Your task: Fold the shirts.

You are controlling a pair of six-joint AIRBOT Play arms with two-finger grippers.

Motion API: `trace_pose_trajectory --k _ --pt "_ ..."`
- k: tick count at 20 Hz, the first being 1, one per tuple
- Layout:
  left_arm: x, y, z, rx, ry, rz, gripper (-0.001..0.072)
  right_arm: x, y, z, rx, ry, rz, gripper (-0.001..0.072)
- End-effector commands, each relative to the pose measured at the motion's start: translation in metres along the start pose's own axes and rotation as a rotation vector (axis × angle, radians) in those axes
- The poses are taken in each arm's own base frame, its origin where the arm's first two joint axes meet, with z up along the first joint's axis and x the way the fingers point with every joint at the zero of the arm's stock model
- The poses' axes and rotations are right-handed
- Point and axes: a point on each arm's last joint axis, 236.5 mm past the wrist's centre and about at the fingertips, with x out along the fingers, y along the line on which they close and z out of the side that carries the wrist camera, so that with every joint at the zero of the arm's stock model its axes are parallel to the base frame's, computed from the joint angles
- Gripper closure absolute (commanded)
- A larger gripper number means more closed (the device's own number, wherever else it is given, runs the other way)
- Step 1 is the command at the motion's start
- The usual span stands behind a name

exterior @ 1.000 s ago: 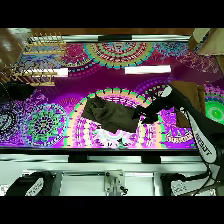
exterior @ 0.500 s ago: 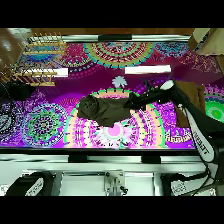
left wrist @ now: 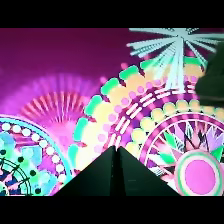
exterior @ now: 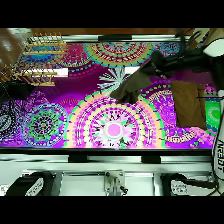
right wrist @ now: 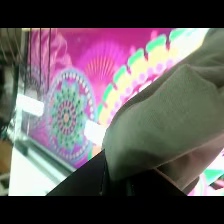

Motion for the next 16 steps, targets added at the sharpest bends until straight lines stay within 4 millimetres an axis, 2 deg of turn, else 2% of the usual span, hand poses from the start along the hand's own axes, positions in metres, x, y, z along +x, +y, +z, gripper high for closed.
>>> trace_pose_trajectory --k 1,4,7,12,14,16 --pt "0.0 0.0 0.0 -0.001 -0.002 0.0 0.0675 -0.044 -0.024 0.04 0.015 -0.155 -0.086 0.0635" --pt "0.0 0.0 0.0 -0.004 -0.002 0.0 0.0675 -0.08 -0.071 0.08 0.045 -0.326 -0.186 0.0635" --pt "0.0 0.0 0.0 -0.004 -0.002 0.0 0.0675 -0.122 -0.107 0.126 0.076 -0.545 -0.245 0.0635" --pt "0.0 0.0 0.0 -0.003 -0.001 0.0 0.0675 -0.175 -0.135 0.194 0.024 -0.897 -0.315 0.0635" --pt "0.0 0.0 0.0 -0.003 -0.001 0.0 0.0675 -0.187 -0.146 0.209 -0.022 -0.979 -0.359 0.0636" --pt "0.0 0.0 0.0 -0.012 -0.001 -0.001 0.0675 -0.191 -0.168 0.216 -0.068 -1.004 -0.43 0.0635"
